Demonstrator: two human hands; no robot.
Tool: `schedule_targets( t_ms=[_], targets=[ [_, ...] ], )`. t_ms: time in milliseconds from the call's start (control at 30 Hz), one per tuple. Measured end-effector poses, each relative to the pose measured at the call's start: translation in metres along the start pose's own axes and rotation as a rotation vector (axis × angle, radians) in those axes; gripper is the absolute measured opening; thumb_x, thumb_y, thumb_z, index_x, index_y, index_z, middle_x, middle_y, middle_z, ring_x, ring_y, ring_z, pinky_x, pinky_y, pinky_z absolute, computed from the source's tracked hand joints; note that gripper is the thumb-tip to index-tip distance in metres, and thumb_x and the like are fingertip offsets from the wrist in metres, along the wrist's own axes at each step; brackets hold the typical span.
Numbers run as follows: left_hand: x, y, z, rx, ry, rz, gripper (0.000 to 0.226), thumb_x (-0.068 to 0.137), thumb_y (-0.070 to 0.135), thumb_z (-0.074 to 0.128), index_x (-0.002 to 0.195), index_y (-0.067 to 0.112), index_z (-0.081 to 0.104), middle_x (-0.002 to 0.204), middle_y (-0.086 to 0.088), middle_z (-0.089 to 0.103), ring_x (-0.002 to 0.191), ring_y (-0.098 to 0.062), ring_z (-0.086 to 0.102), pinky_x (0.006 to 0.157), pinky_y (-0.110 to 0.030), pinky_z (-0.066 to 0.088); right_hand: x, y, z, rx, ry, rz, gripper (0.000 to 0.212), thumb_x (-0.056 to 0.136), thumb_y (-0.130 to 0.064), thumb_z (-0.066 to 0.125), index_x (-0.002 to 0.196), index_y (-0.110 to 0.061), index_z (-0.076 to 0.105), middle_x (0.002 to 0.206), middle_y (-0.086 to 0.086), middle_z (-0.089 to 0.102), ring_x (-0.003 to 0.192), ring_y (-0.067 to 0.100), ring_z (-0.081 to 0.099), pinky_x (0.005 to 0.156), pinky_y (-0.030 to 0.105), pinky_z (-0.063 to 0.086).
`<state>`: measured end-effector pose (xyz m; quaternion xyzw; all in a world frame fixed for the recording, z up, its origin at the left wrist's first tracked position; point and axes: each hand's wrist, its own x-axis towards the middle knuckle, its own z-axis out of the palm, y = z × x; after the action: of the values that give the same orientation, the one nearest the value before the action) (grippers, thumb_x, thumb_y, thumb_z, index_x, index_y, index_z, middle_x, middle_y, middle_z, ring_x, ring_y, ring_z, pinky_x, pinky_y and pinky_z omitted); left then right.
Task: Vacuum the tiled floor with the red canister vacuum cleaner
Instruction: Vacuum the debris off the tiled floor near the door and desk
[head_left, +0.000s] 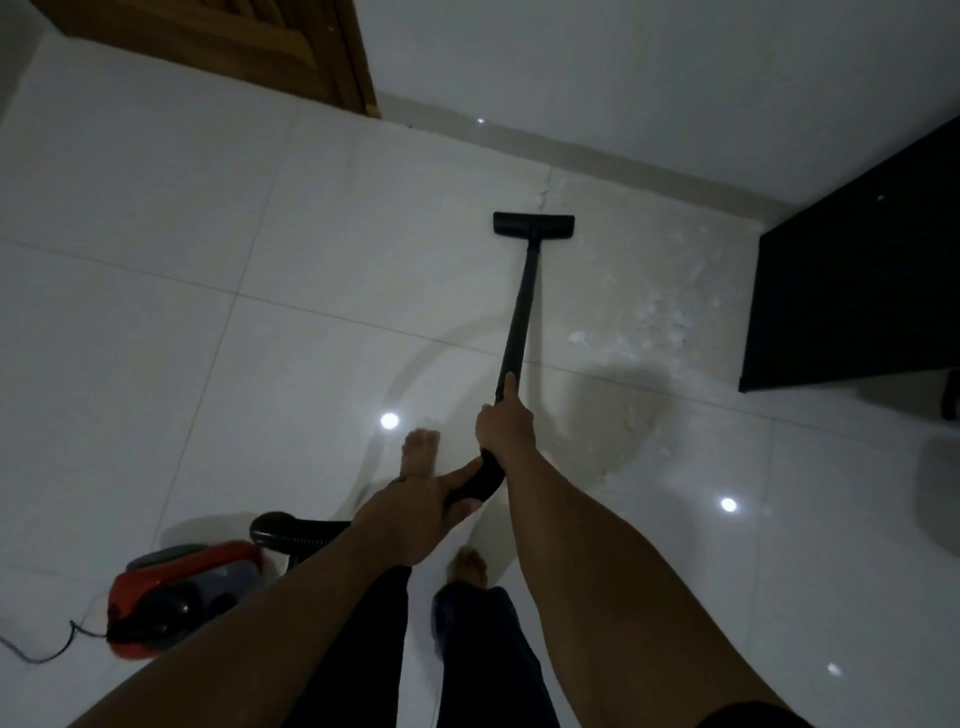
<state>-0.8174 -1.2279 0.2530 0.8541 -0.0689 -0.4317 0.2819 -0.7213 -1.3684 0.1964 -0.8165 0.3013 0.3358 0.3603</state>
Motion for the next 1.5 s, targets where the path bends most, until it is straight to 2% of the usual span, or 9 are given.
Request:
schedule_targets(
  t_ms=[200,300,433,633,833,967,1067,1233,1500],
  targets=[
    [0.011,-0.011,-0.072,0.051,-0.141,0.025,0.103,0.072,0.085,0.003,0.158,0.03,0.016,0.151,-0.026,0.039,0.133,-0.037,0.046,0.109,-0.04,0.04,0.005,-0.043,0.002,0.062,0.057,0.063,0.07,0.1,-0.022,0.043,0.155,-0.037,0.003,0.12,0.013,0.061,0.091,0.023,0.061,0.075,0.032,0.051],
    [0.007,-0.005,-0.106,0.132,-0.165,0.129,0.085,0.071,0.078,-0.007,0.15,0.048,-0.014,0.153,-0.022,0.04,0.132,-0.035,0.048,0.107,-0.035,0.041,0.006,-0.057,0.003,0.097,0.067,0.104,0.068,0.1,-0.024,0.042,0.155,-0.038,0.004,0.122,0.013,0.061,0.094,0.025,0.062,0.083,0.038,0.055],
    [0.017,-0.005,-0.137,0.209,-0.209,0.08,0.096,0.075,0.072,-0.001,0.159,0.029,0.014,0.144,-0.026,0.049,0.127,-0.037,0.052,0.104,-0.036,0.043,0.016,-0.077,0.002,0.111,0.069,0.141,0.069,0.099,-0.024,0.043,0.154,-0.039,0.004,0.123,0.013,0.06,0.096,0.026,0.063,0.086,0.04,0.055],
    [0.043,-0.012,-0.161,0.159,-0.172,0.12,0.058,0.104,0.047,0.032,0.158,0.035,0.014,0.142,-0.024,0.051,0.117,-0.033,0.06,0.096,-0.035,0.047,0.043,-0.109,-0.001,0.11,0.072,0.128,0.069,0.098,-0.026,0.043,0.154,-0.041,0.006,0.126,0.013,0.059,0.1,0.028,0.062,0.091,0.043,0.053],
    [0.063,-0.014,-0.175,0.115,-0.177,0.132,0.055,0.106,0.043,0.034,0.158,0.034,0.015,0.109,-0.017,0.061,0.065,-0.01,0.051,0.071,-0.024,0.044,0.061,-0.129,-0.006,0.068,0.073,0.092,0.068,0.098,-0.029,0.045,0.153,-0.044,0.008,0.124,0.012,0.059,0.102,0.028,0.062,0.09,0.046,0.054],
    [0.063,-0.015,-0.177,0.096,-0.199,0.114,0.057,0.105,0.047,0.032,0.157,0.038,0.011,0.124,-0.021,0.061,0.089,-0.024,0.064,0.08,-0.029,0.047,0.06,-0.13,-0.009,0.089,0.096,0.108,0.067,0.099,-0.028,0.044,0.153,-0.044,0.009,0.122,0.012,0.061,0.101,0.028,0.062,0.089,0.043,0.054],
    [0.07,-0.02,-0.179,0.066,-0.163,0.124,0.057,0.105,0.049,0.032,0.156,0.044,0.007,0.122,-0.018,0.062,0.079,-0.02,0.059,0.078,-0.029,0.049,0.067,-0.135,-0.013,0.102,0.11,0.128,0.068,0.098,-0.028,0.044,0.154,-0.042,0.009,0.123,0.013,0.06,0.098,0.028,0.063,0.089,0.044,0.055],
    [0.081,-0.022,-0.189,0.047,-0.071,0.138,0.056,0.105,0.046,0.036,0.154,0.043,0.008,0.07,0.006,0.046,0.053,-0.004,0.043,0.055,-0.017,0.036,0.081,-0.147,-0.018,0.11,0.086,0.12,0.069,0.098,-0.024,0.045,0.155,-0.039,0.01,0.129,0.015,0.056,0.097,0.028,0.063,0.086,0.038,0.055],
    [0.095,-0.031,-0.193,-0.046,0.024,0.095,0.057,0.1,0.06,0.034,0.153,0.051,0.012,0.077,-0.003,0.067,0.059,-0.013,0.062,0.059,-0.03,0.056,0.101,-0.179,-0.024,0.053,-0.02,0.01,0.073,0.096,-0.026,0.049,0.155,-0.037,0.008,0.126,0.012,0.058,0.087,0.027,0.066,0.08,0.041,0.058]
  ],
)
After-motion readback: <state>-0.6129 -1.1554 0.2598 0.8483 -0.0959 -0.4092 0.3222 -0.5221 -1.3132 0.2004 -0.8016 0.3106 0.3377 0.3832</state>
